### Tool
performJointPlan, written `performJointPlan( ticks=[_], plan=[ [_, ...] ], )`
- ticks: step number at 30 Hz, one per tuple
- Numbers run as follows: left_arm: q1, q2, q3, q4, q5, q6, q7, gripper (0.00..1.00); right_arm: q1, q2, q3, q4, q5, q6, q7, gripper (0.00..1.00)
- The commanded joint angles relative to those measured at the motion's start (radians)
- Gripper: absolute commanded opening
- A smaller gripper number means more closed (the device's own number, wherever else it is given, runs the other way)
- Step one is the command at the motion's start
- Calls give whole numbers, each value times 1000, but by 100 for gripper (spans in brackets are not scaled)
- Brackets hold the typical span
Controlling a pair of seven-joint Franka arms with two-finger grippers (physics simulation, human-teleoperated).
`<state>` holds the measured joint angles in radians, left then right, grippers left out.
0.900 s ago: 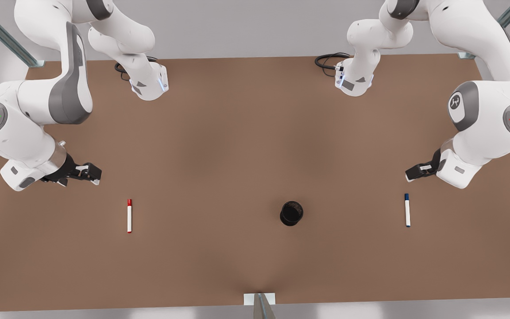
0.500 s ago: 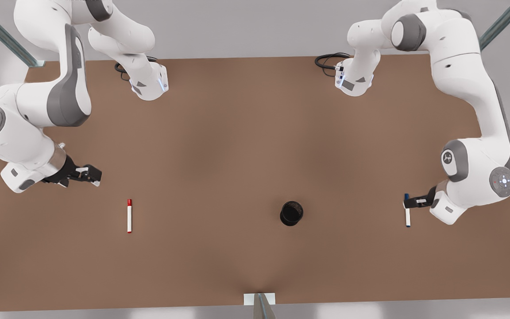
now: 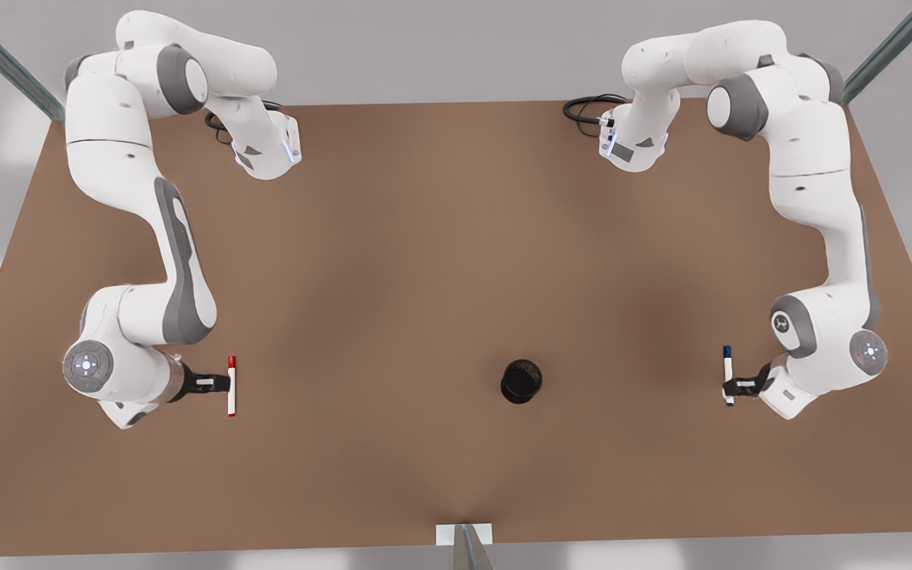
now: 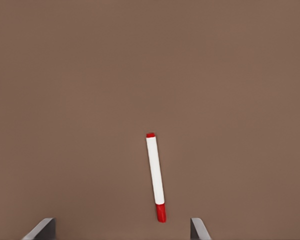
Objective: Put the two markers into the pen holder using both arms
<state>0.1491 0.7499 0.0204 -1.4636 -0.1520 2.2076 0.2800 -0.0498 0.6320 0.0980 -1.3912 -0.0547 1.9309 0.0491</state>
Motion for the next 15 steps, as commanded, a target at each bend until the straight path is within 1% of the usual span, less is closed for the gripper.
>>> performJointPlan(
  ticks=[1, 5, 7, 10, 13, 15],
  plan=[
    [0, 6, 3, -11, 54, 43, 265, 73, 5, 26, 2, 1, 0, 149, 0, 100],
    [17, 26, 10, -11, 65, 58, 262, 73, 42, 69, 5, 6, -2, 161, 9, 100],
    [17, 32, 10, -11, 65, 58, 231, 73, 31, 91, 3, 1, 0, 209, -3, 100],
    [13, 34, 10, -23, 65, 58, 202, 73, 13, 114, 3, -106, -2, 330, -25, 100],
    [15, 60, 10, -23, 65, 63, 186, 72, -5, 98, 3, -163, -2, 333, -32, 100],
    [15, 63, 10, -23, 63, 63, 183, 67, -28, 95, 5, -190, -2, 345, -54, 100]
  ],
)
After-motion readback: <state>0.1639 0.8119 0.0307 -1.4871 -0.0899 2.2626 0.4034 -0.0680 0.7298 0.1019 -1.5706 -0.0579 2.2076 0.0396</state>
